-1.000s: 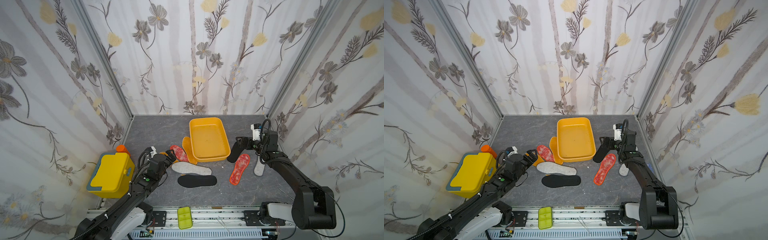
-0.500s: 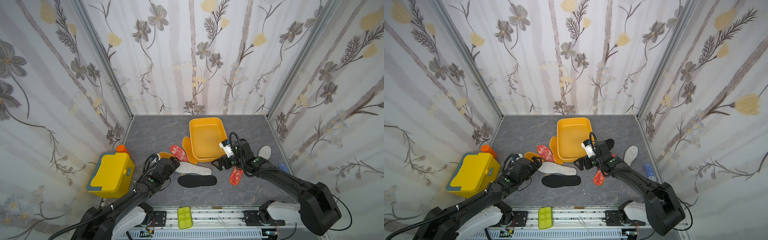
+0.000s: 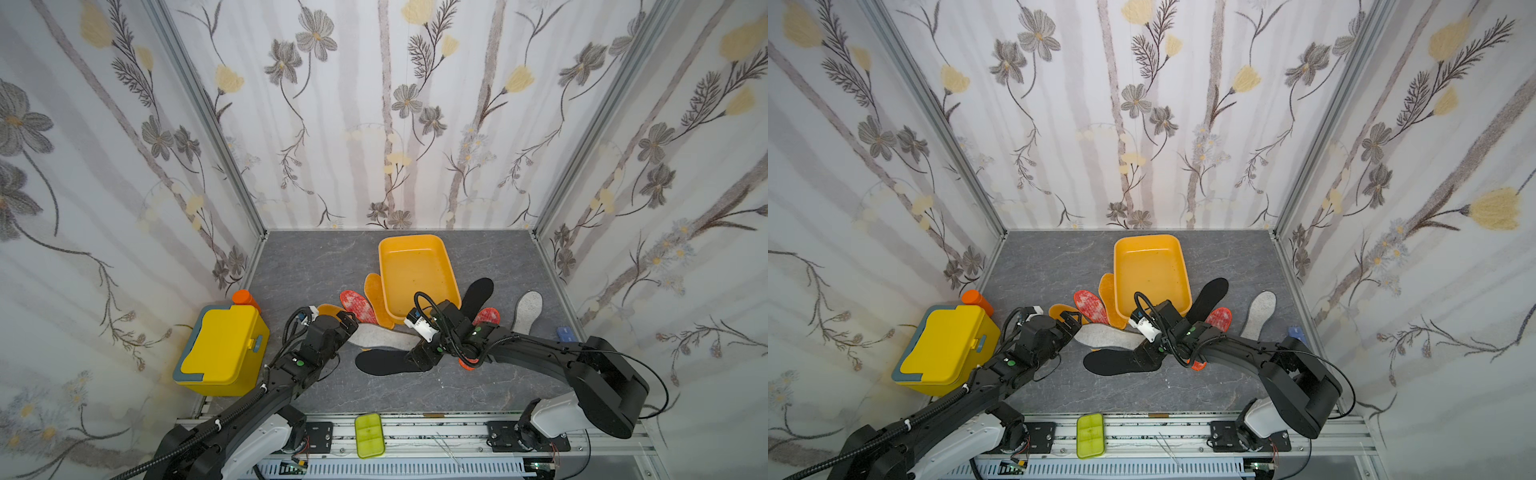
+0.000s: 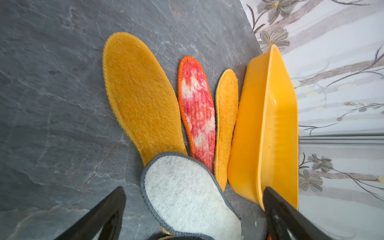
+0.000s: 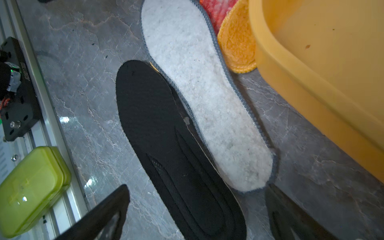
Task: Put the insoles into the storage box
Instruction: Pick up the insole from the center of the board.
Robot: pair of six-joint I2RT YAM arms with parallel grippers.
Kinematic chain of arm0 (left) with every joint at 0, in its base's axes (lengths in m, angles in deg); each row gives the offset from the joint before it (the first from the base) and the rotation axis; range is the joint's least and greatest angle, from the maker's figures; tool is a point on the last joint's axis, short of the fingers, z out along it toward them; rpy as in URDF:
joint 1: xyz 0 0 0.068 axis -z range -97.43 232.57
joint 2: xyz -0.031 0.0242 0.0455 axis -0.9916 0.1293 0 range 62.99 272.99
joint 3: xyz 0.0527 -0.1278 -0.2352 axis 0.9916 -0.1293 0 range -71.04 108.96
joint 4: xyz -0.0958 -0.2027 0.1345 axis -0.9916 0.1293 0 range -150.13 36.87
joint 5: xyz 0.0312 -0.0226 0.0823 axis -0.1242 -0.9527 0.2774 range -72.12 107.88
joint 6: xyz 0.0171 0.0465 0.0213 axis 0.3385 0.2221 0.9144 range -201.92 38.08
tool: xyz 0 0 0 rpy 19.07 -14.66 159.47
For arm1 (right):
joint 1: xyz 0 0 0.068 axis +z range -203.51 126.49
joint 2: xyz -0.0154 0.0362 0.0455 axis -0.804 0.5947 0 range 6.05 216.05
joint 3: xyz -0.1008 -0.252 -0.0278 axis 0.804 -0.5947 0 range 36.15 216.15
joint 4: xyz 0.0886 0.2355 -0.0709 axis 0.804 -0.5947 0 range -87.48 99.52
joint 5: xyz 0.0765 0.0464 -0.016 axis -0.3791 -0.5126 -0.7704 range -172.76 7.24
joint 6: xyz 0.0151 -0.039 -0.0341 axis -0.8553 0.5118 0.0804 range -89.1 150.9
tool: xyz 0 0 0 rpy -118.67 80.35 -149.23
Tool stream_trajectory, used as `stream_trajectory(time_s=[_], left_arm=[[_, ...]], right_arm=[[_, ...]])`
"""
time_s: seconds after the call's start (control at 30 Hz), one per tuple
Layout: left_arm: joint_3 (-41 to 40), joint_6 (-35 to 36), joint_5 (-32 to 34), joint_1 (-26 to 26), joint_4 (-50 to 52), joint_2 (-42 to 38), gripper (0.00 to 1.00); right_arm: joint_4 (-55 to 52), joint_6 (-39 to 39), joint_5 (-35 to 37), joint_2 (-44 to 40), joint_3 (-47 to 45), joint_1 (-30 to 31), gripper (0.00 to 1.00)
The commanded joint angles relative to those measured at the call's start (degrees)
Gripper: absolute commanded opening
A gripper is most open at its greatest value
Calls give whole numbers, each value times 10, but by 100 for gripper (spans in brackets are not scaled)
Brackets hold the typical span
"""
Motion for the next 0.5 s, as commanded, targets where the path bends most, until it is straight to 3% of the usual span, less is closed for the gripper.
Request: stream_trajectory(time_s=[0.0,0.2,0.47], left_arm=[[4,14,-9,-20,16,-20,100],[-2,23,-41,-52,7,-32,100],[1,35,-51,-59,2,-21,100]], right_arm=[[15,47,35,6,4,23,99],[34,96,73,17,23,60,94],[48,184,90,39,28,89,73]])
